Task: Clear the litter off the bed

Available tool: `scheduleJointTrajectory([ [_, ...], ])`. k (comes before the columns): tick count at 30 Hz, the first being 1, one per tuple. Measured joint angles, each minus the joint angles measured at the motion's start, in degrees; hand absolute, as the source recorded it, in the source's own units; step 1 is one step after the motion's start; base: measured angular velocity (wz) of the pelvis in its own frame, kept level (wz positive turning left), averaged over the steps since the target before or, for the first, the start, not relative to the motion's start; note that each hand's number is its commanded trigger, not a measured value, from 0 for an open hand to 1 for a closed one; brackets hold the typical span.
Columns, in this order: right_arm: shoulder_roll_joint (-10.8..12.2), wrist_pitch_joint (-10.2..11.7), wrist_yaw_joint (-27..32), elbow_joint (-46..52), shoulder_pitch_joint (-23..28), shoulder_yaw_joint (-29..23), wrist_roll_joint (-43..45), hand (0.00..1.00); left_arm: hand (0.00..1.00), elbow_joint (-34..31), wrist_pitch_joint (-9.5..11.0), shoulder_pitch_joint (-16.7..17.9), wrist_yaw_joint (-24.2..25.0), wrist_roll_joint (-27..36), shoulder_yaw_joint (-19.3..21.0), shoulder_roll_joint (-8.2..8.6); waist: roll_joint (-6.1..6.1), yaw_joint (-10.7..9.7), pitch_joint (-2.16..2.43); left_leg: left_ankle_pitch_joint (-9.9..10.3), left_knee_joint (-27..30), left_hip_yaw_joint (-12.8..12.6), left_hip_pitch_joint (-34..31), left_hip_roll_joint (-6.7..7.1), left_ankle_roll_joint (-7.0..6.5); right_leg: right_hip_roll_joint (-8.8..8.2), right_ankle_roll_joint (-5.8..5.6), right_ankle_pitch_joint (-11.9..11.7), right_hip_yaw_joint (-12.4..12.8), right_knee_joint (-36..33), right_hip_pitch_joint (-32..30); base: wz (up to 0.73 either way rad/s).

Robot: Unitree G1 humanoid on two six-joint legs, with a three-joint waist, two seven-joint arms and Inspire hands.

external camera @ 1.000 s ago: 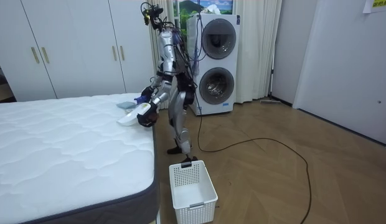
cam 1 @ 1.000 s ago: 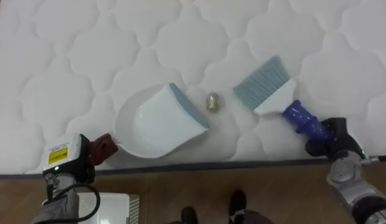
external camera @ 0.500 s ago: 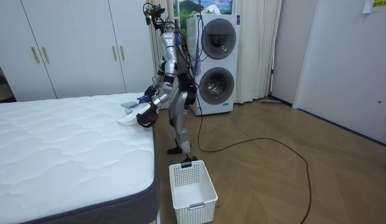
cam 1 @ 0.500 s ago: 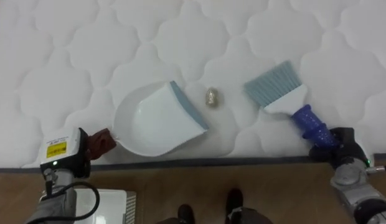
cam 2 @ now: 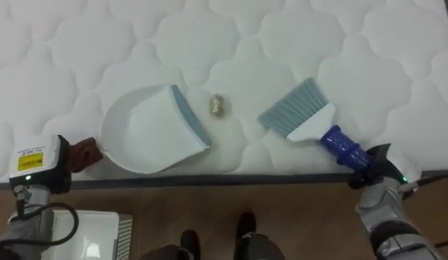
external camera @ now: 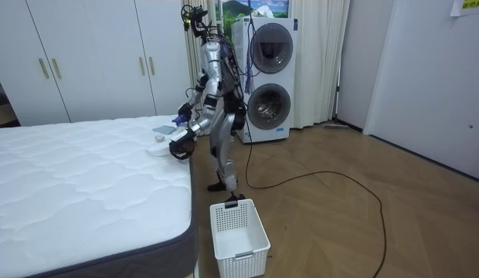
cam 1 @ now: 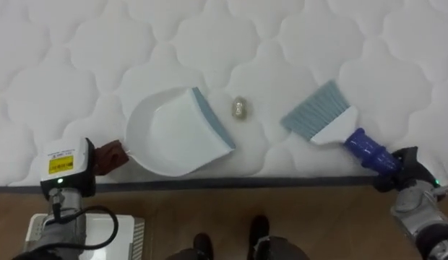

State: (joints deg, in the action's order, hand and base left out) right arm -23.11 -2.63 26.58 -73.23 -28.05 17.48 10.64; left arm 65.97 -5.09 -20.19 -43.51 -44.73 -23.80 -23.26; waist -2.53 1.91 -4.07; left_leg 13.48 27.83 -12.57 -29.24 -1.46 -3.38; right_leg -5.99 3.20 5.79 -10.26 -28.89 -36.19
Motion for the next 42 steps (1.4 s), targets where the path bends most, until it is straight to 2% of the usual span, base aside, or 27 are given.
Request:
scheduleJointTrajectory([
  [5,-1.7,-0.9,0.1,0.3,-0.9,0.4,9.1,1.00,1.00,0.0,-1.2,-0.1,-1.0,-2.4,-0.1,-0.24,-0.11,0.0,-0.04,0.0,0.3,0.0,-0.1,0.06,0.00,-0.02,0.02,0.0,0.2,-0.5,-0.2,-0.01],
  [9,-3.0,-2.4,0.5,2.2,-1.9,3.0,16.7,1.00,1.00,-0.1,-2.4,-0.3,-1.0,-2.6,-1.3,-1.07,-0.98,0.0,-0.10,0.0,0.5,-0.6,0.2,-0.14,0.02,0.12,0.08,0.1,0.6,-0.7,-0.3,-0.05],
  [12,-3.3,-3.8,1.2,3.4,-2.3,4.2,21.9,1.00,1.00,0.0,-3.0,-0.3,-1.0,-2.7,-1.3,-1.38,-1.60,0.1,-0.17,0.1,-0.1,-0.7,0.5,-0.17,0.09,0.12,0.18,0.0,0.3,-0.6,0.0,-0.02],
  [15,-3.4,-5.1,2.5,4.4,-2.9,6.0,27.1,1.00,1.00,0.0,-3.6,-0.9,-1.0,-2.8,-2.3,-2.12,-2.21,0.0,-0.47,0.0,-0.1,-0.7,0.5,-0.19,0.09,0.08,0.28,-0.1,0.1,-0.6,0.0,0.00],
  [19,-3.9,-6.8,3.5,4.5,-3.9,7.9,32.6,1.00,1.00,-0.1,-4.7,-1.4,-1.0,-3.2,-3.2,-2.33,-2.35,0.1,-0.48,0.0,-0.2,-0.6,0.3,-0.22,0.09,0.12,0.26,-0.1,0.0,-0.3,0.0,0.00],
  [26,-4.1,-8.8,3.5,4.6,-4.5,9.7,34.7,1.00,1.00,-0.3,-5.6,-1.6,-1.0,-3.5,-3.4,-2.41,-2.50,0.3,-0.56,0.0,-0.1,-0.6,0.0,-0.46,0.09,0.40,0.20,-0.2,0.1,0.2,0.0,0.00],
  [31,-4.1,-10.0,3.4,4.7,-5.4,10.7,37.4,1.00,1.00,-0.4,-6.2,-2.3,-1.2,-3.7,-3.4,-2.46,-3.34,1.1,-1.05,0.2,-0.1,-0.7,-0.1,-0.84,0.40,0.81,0.43,-0.3,0.2,0.3,-0.1,-0.01],
  [34,-4.1,-11.2,3.3,5.1,-6.0,11.2,40.4,1.00,1.00,-0.8,-6.3,-2.5,-1.2,-4.9,-3.4,-2.38,-3.54,1.7,-1.16,0.3,-0.1,-0.4,-0.2,-1.04,0.56,0.99,0.65,-0.4,-0.1,0.6,0.1,0.00],
  [42,-4.1,-11.3,2.5,7.2,-6.0,12.9,45.6,1.00,1.00,-1.0,-6.6,-2.5,-1.2,-5.5,-3.4,-2.28,-3.51,1.8,-1.16,0.1,-0.2,0.2,0.3,-1.21,0.75,1.19,0.86,-0.7,-0.9,1.4,1.1,0.02],
])
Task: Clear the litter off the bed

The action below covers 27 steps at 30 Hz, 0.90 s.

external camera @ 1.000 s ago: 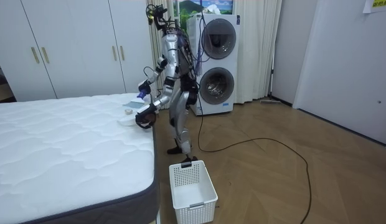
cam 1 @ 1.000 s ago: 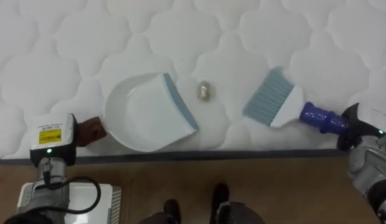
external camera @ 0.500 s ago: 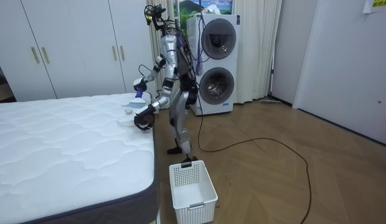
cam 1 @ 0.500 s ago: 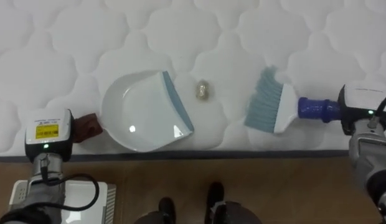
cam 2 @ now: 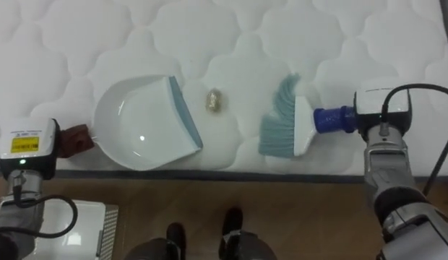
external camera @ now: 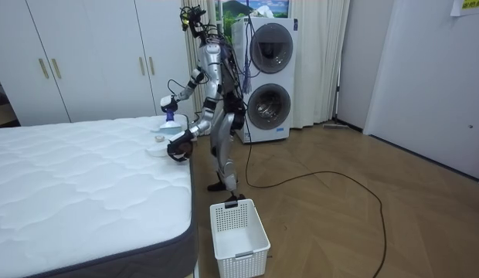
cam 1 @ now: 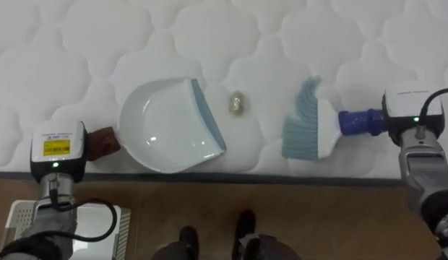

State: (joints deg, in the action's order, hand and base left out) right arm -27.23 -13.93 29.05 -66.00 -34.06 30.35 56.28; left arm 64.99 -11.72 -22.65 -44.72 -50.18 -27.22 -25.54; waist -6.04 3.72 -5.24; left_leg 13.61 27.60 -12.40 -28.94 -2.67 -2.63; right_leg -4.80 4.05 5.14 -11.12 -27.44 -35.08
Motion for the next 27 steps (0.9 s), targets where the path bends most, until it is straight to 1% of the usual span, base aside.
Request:
scheduleJointTrajectory([
  [4,0.0,-0.5,-0.5,1.8,0.0,0.1,1.4,1.00,1.00,0.0,-0.3,0.3,0.2,0.1,0.0,0.00,0.01,0.0,-0.01,0.0,-0.1,0.0,0.4,0.03,0.01,0.10,0.00,0.0,0.0,0.0,0.3,-0.02],
  [9,0.0,-0.4,-0.3,3.1,0.0,0.1,2.8,1.00,1.00,0.0,-0.5,0.5,0.4,0.2,-0.1,0.00,0.02,0.0,0.00,-0.2,-0.5,0.0,0.9,-0.13,0.24,0.50,0.11,-0.4,0.1,0.9,1.0,-0.02],
  [12,0.1,-0.4,-0.2,4.0,0.0,0.5,3.9,1.00,1.00,-0.2,-0.5,0.9,0.3,0.2,-0.1,0.04,0.01,0.0,0.00,-0.4,-1.2,-0.1,1.3,0.32,0.45,0.51,0.12,-0.5,0.3,1.1,1.0,-0.03],
  [15,0.0,-0.6,-0.1,5.1,0.0,1.7,4.0,1.00,1.00,-0.7,-0.8,1.3,0.3,0.2,-0.1,0.06,0.01,0.1,0.00,-0.9,-2.3,-0.2,1.7,0.36,0.69,0.82,0.30,-0.8,0.4,2.0,1.3,-0.01],
  [17,0.0,-0.7,-0.1,6.4,0.0,2.1,4.8,1.00,1.00,-1.0,-0.8,1.7,0.3,0.2,0.1,0.08,0.00,0.1,0.01,-1.0,-2.4,-0.1,1.7,0.30,0.85,1.01,0.40,-0.7,0.4,2.0,1.3,0.00],
  [19,0.3,-0.7,0.1,8.7,0.0,2.1,5.4,1.00,1.00,-1.7,-1.3,2.4,-0.1,0.2,0.6,0.18,0.01,0.2,0.01,-1.1,-2.3,0.0,1.7,0.05,1.04,1.41,0.67,-0.9,0.7,2.4,1.4,-0.04],
  [22,0.4,-0.8,1.2,10.9,0.0,2.1,5.8,1.00,1.00,-2.1,-1.9,2.6,-0.8,0.2,0.6,0.18,0.05,0.5,0.02,-1.2,-1.9,0.1,1.7,-0.42,1.23,1.88,1.01,-1.2,0.6,3.1,1.8,-0.03],
  [24,0.8,-1.0,2.1,12.0,0.0,1.8,5.9,1.00,1.00,-2.1,-2.0,2.6,-0.9,0.1,0.6,0.35,0.16,0.7,0.05,-1.3,-2.0,0.3,2.1,-0.70,1.42,2.18,1.17,-1.4,0.2,3.9,2.5,0.02],
  [25,1.3,-0.9,2.6,13.1,-0.1,1.1,5.9,1.00,1.00,-2.1,-2.0,2.7,-0.9,0.1,0.6,0.66,0.24,0.9,0.01,-1.3,-2.1,0.3,2.4,-0.72,1.51,2.22,1.18,-1.4,0.1,4.0,2.9,0.03],
  [27,2.8,-0.9,3.3,14.7,-0.4,-0.3,6.6,1.00,1.00,-2.1,-2.0,3.0,-0.8,0.1,0.4,1.16,0.57,1.0,0.10,-1.4,-2.4,0.6,2.8,-0.74,1.60,2.28,1.23,-1.4,0.0,4.2,3.4,0.04],
])
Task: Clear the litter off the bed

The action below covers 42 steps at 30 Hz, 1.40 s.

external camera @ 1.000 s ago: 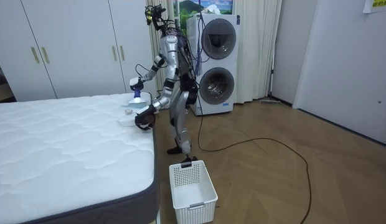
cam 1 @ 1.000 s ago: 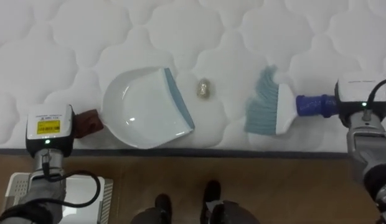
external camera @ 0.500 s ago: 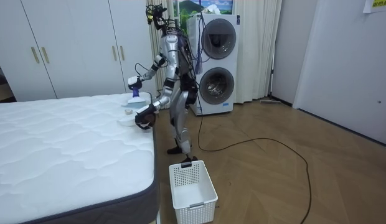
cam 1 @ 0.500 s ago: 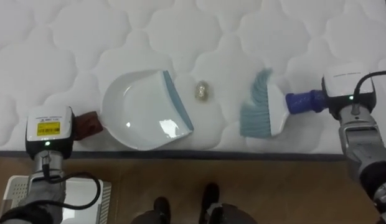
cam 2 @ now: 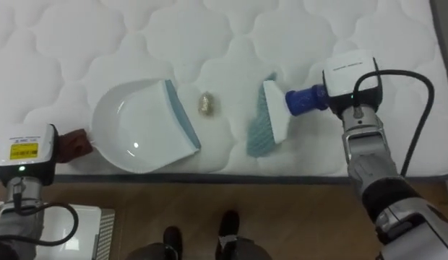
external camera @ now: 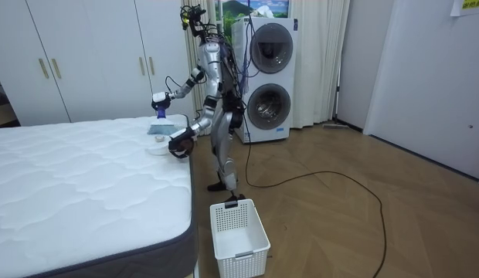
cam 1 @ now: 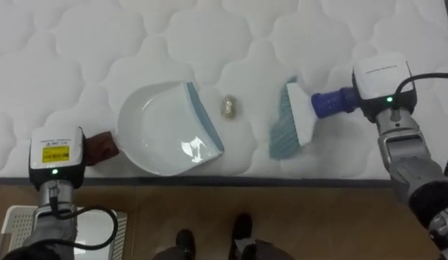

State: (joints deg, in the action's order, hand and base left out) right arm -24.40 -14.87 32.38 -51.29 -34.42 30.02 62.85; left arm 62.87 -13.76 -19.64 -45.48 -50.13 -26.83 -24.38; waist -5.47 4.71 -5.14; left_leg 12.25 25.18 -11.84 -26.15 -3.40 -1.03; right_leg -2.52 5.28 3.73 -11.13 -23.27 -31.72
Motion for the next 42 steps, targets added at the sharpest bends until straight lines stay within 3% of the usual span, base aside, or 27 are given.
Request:
scheduleJointTrajectory([
  [4,4.9,2.2,1.0,1.8,-0.4,0.2,2.7,1.00,1.00,-0.2,0.1,-0.1,1.0,0.0,0.0,1.49,0.70,0.4,-0.03,-0.1,-0.3,0.4,-0.1,0.21,0.08,-0.33,0.05,0.1,-0.4,-0.4,-0.2,0.09],
  [8,7.4,4.3,1.1,2.3,-0.4,0.3,3.4,1.00,1.00,-0.2,0.1,-0.2,1.3,0.0,-0.1,2.79,1.32,0.8,0.01,-0.1,0.1,0.9,-0.4,0.37,0.07,-0.55,-0.05,0.2,-0.8,-0.4,-0.1,0.07],
  [10,7.5,4.9,1.1,2.5,-0.3,0.4,3.2,1.00,1.00,-0.2,0.1,-0.2,1.9,0.0,-0.3,3.71,1.59,1.3,0.02,-0.1,0.1,1.0,-0.5,0.53,0.05,-0.74,-0.13,0.3,-1.1,-0.4,-0.2,0.05],
  [18,8.1,5.5,-0.4,3.4,-0.3,1.5,1.5,1.00,1.00,-0.6,0.1,-0.5,2.6,-0.1,-0.3,4.61,1.82,2.0,0.08,-0.1,0.1,1.2,-0.8,0.78,-0.04,-1.06,-0.24,0.4,-1.6,-0.4,-0.2,0.04],
  [28,8.7,8.0,-2.7,6.5,-0.3,3.2,-3.0,1.00,1.00,-0.6,0.1,-0.5,3.8,0.0,-0.4,5.64,3.00,2.1,0.72,-0.5,-0.9,1.1,-0.2,1.15,-0.30,-1.42,-0.24,0.4,-1.6,-0.5,-0.1,0.01],
  [42,8.7,8.8,-3.7,6.5,-0.1,4.8,-6.8,1.00,1.00,-0.5,0.5,-0.5,3.9,0.7,-0.5,6.20,3.46,2.0,0.60,-0.5,-0.6,1.2,-0.2,1.12,-0.32,-1.60,-0.26,0.4,-2.0,-0.6,0.3,0.01],
])
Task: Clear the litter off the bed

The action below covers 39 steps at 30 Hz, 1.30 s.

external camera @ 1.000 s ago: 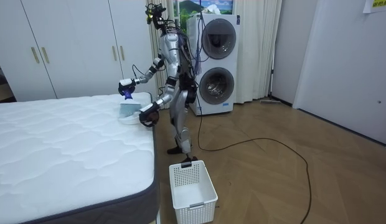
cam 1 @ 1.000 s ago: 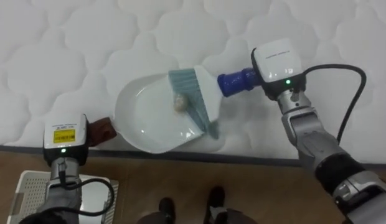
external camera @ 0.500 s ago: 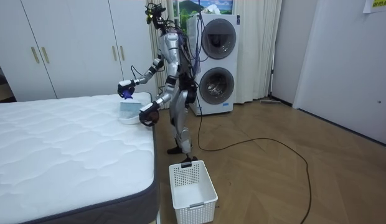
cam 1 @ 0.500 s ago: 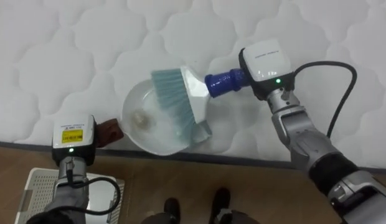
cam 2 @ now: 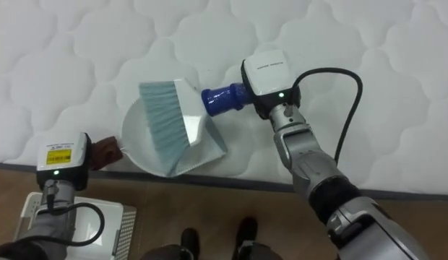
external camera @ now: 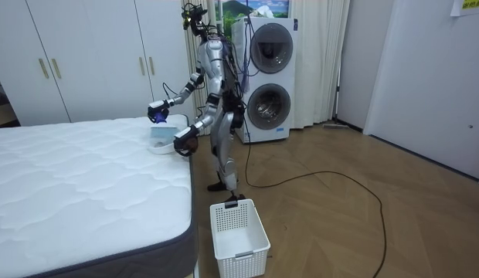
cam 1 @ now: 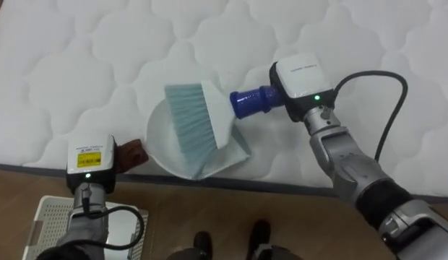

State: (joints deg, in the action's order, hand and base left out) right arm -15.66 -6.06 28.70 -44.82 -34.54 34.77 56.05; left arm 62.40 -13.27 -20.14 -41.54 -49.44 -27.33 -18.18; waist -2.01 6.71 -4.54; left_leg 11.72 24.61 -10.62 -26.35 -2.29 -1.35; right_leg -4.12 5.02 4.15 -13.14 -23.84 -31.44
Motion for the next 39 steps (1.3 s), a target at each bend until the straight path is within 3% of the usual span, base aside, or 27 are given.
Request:
scheduleJointTrajectory([
  [8,-0.3,0.5,0.0,0.0,3.0,-0.1,0.0,1.00,1.00,0.5,0.9,0.7,-0.4,-0.2,0.1,0.04,0.11,-0.2,0.04,0.0,-0.1,0.3,1.2,0.00,-0.02,0.00,-0.31,0.3,-0.3,0.4,1.6,0.02],
  [17,-2.8,1.6,0.4,-1.5,4.7,-0.7,-4.5,1.00,1.00,0.8,2.2,0.7,-0.8,0.2,0.2,-0.07,0.06,-0.8,0.06,-0.1,0.0,1.4,1.3,0.51,-0.33,-1.05,-0.72,0.8,-0.9,-0.7,1.6,0.06],
  [21,-2.9,3.6,0.8,-3.3,6.7,-5.4,-7.1,1.00,1.00,2.0,3.9,1.0,-1.7,-0.3,1.3,-0.24,0.00,-1.5,0.10,-0.1,-0.7,1.4,3.6,0.93,-0.43,-1.55,-1.12,1.4,-0.9,-0.9,3.5,0.04],
  [26,-2.9,4.1,1.9,-3.3,9.3,-11.5,-12.0,1.00,1.00,0.5,4.4,2.4,-3.2,-0.2,5.5,-0.31,-0.08,-2.3,0.25,-0.2,-1.5,1.4,5.8,1.11,-0.63,-1.58,-1.29,1.5,-0.8,-0.5,5.5,-0.02],
  [29,-3.0,4.1,1.9,-3.3,11.0,-13.5,-18.3,1.00,1.00,0.1,5.2,2.8,-4.6,-0.3,6.2,-0.29,-0.15,-2.5,0.66,-0.2,-2.8,1.4,8.1,1.12,-0.63,-1.35,-1.36,1.5,-0.7,0.3,7.4,0.00],
  [33,-3.0,4.1,1.7,-3.3,12.6,-15.1,-22.5,1.00,1.00,-2.8,5.8,6.2,-6.3,-0.1,7.4,-0.23,0.01,-3.5,2.28,-0.2,-3.9,1.3,12.0,0.96,-0.62,-0.75,-1.71,1.7,-0.4,1.7,11.4,-0.07],
  [34,-3.1,4.0,1.7,-3.2,13.2,-16.0,-23.5,1.00,1.00,-3.2,6.1,6.8,-6.4,-0.1,7.4,-0.22,0.02,-3.6,2.89,-0.2,-4.6,1.2,13.1,0.95,-0.61,-0.64,-1.77,1.8,-0.4,2.2,12.4,-0.04],
  [39,-3.3,4.1,0.9,-1.2,15.0,-20.0,-25.3,1.00,1.00,-5.1,6.7,8.9,-6.5,-0.3,9.7,-0.14,0.19,-4.5,3.26,-0.2,-6.4,1.1,17.2,1.03,-0.60,-0.23,-2.19,1.9,0.1,3.4,16.2,-0.01],
])
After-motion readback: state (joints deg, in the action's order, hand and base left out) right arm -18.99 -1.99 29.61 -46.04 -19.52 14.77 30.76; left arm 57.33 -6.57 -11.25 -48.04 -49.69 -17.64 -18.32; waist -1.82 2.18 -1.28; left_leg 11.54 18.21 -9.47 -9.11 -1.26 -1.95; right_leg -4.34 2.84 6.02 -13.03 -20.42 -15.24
